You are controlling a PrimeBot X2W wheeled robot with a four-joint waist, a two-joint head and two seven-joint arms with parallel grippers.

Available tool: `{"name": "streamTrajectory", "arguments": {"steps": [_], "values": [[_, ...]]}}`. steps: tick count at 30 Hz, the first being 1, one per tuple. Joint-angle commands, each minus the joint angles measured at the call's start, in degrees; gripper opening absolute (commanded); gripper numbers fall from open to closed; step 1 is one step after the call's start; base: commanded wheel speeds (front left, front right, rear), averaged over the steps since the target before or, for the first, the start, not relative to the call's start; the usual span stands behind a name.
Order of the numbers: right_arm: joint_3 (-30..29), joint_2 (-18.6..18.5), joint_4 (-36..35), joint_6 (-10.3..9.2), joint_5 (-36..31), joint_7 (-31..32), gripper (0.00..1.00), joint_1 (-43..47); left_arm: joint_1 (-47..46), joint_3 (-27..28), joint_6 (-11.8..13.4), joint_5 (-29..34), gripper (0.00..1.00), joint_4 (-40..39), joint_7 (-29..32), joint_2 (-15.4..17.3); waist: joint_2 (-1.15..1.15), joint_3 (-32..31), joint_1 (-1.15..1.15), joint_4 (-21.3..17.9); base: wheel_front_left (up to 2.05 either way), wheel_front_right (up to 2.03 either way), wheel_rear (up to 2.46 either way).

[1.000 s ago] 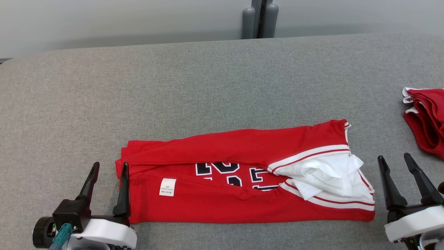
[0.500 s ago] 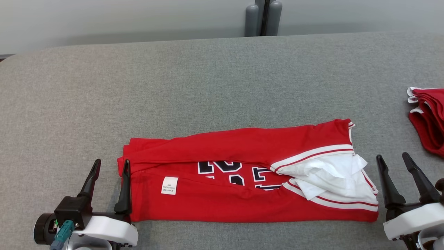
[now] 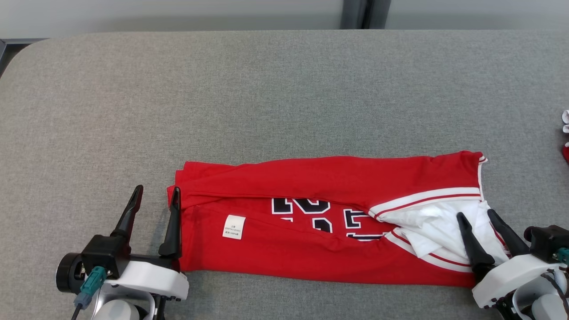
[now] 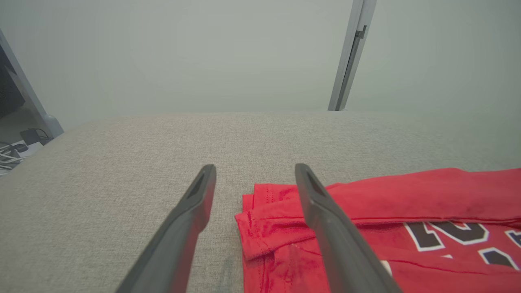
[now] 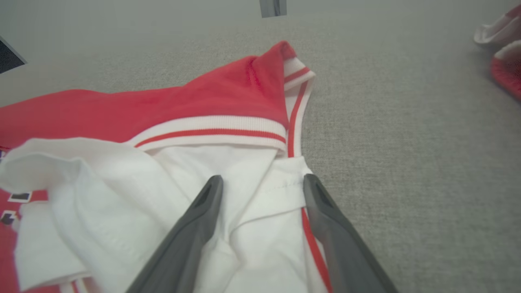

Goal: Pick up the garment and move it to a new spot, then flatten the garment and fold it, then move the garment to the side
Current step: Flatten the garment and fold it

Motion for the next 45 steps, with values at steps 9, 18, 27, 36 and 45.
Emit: {"name": "streamTrajectory", "arguments": {"steps": [9, 18, 27, 36, 45], "values": [[4.0, 0.8, 7.8, 0.01, 4.3, 1.5, 1.00, -0.6, -1.2, 1.2, -0.5, 1.2, 1.00, -0.5, 0.0, 0.0, 0.00, 0.7, 0.00, 0.0, 0.00, 0.00, 0.00], [8.6, -0.5, 10.1, -0.07, 8.8, 2.8, 0.00, -2.4, -1.2, 1.8, -1.1, 1.9, 1.00, -1.1, 0.0, -0.5, 0.00, 0.9, 0.00, -0.7, 0.00, 0.00, 0.00], [7.5, -7.5, 9.3, -0.36, 11.9, -0.4, 0.00, -2.3, -0.2, 2.7, -1.4, 2.4, 1.00, -1.1, 0.0, -0.9, 0.00, 0.1, 0.00, -1.6, 0.00, 0.00, 0.00], [4.7, -13.0, 8.1, -0.12, 12.5, -1.4, 0.00, -1.7, 0.4, 2.9, -1.7, 2.8, 1.00, -1.1, 0.0, -0.8, 0.00, -1.0, 0.00, -2.7, 0.00, 0.00, 0.00], [5.6, -14.1, -1.3, 0.00, 10.5, -0.9, 0.00, -1.7, 1.4, 3.1, -1.8, 2.8, 1.00, -1.2, 0.0, -0.7, 0.00, -2.1, 0.00, -3.7, 0.00, 0.00, 0.00]]}}
